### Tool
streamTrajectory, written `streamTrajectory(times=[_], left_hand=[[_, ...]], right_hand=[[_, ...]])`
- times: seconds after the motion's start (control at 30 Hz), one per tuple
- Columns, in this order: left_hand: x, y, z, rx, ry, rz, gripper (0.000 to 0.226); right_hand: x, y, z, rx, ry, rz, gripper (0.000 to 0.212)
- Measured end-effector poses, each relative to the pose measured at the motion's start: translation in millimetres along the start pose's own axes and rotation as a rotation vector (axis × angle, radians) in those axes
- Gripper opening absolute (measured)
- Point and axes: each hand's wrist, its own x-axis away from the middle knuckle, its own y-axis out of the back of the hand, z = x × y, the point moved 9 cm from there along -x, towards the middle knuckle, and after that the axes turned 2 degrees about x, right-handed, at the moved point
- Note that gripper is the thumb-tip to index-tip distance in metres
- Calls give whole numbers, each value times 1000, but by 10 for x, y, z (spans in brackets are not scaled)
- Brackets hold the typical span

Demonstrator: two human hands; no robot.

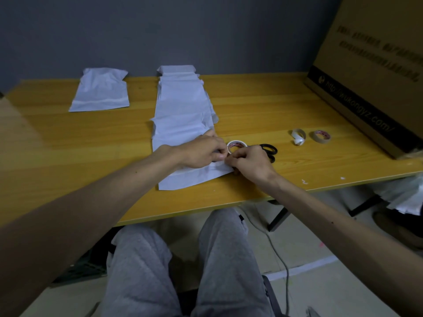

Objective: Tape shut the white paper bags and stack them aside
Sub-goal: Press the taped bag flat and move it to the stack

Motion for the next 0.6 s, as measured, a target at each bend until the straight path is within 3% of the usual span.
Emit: streamTrajectory(times=[0.2,0.4,0.6], left_hand=[[14,-37,-26,-27,3,18,19],[24,-73,-44,-54,-14,-14,15],[129,147,-2,60,17,-128,18]], right_hand=[[14,-58,47,85,65,58,19],[59,-50,91,178,163,3,21],[30,-94,23,182,0,137,24]])
